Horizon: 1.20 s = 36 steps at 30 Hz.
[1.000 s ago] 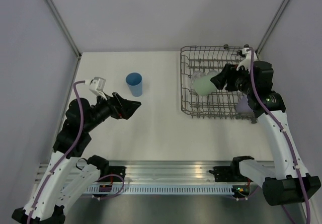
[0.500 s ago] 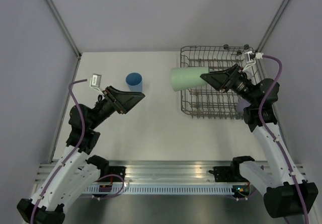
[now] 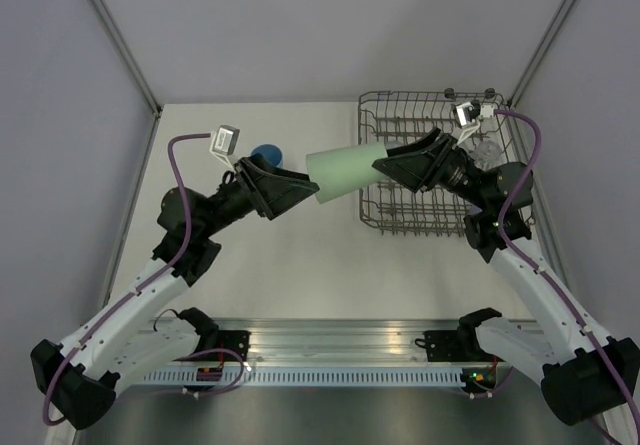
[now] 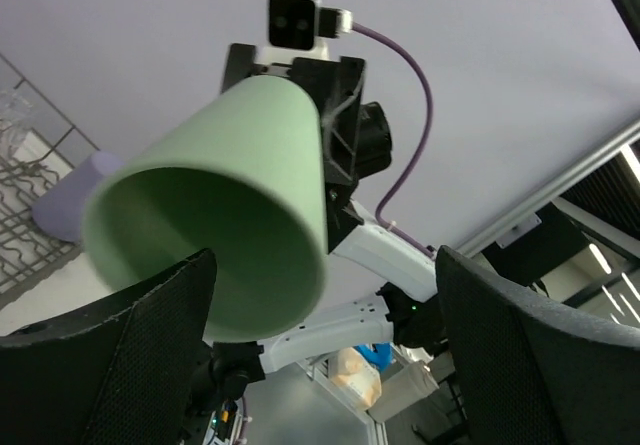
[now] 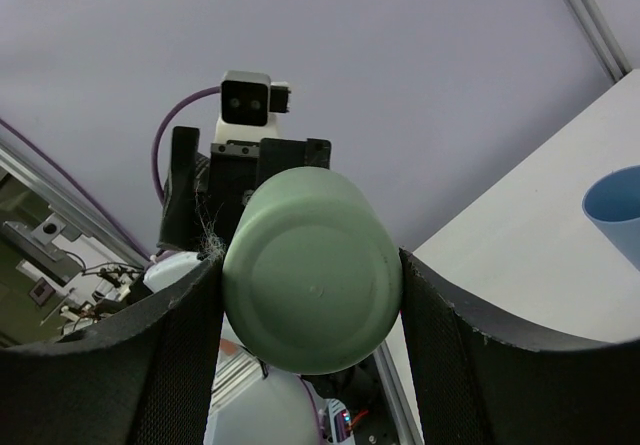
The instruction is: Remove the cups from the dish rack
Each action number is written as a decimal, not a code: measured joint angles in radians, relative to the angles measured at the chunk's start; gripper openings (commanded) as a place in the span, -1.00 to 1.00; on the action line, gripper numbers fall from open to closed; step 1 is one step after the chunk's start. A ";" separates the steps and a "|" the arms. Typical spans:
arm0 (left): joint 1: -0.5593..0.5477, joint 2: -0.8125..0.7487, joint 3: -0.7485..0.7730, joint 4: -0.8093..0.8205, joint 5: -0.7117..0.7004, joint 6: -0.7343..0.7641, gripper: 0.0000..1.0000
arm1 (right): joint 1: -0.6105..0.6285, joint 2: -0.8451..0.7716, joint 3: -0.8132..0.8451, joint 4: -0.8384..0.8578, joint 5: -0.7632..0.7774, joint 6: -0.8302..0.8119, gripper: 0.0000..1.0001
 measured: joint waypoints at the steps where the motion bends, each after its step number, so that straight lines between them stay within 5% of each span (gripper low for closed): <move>1: -0.016 0.006 0.014 0.005 0.000 0.006 0.75 | 0.005 0.002 0.000 0.000 0.004 -0.002 -0.24; 4: -0.054 0.027 0.043 0.028 -0.001 0.023 0.47 | 0.020 0.007 0.000 0.000 0.011 -0.010 -0.24; 6: -0.074 0.042 0.049 0.042 -0.004 0.031 0.14 | 0.028 0.010 0.000 0.000 0.012 -0.019 -0.24; 7: -0.081 0.049 0.050 0.044 -0.005 0.038 -0.18 | 0.032 0.010 0.000 -0.002 0.013 -0.024 -0.24; 13: -0.095 0.067 0.050 0.014 -0.035 0.075 -0.94 | 0.035 0.008 0.000 -0.005 0.013 -0.031 -0.24; 16: -0.097 0.060 0.050 -0.001 -0.049 0.085 -0.95 | 0.037 0.008 0.000 -0.003 0.013 -0.038 -0.12; 20: -0.101 0.050 0.059 -0.043 -0.059 0.109 -0.95 | 0.039 0.005 -0.002 -0.023 0.014 -0.060 0.95; 28: -0.101 0.069 0.221 -0.362 -0.167 0.293 -0.95 | 0.037 -0.038 0.145 -0.557 0.256 -0.425 0.96; 36: -0.105 0.283 0.592 -0.772 -0.338 0.564 -0.95 | 0.036 -0.113 0.234 -0.981 0.588 -0.678 0.96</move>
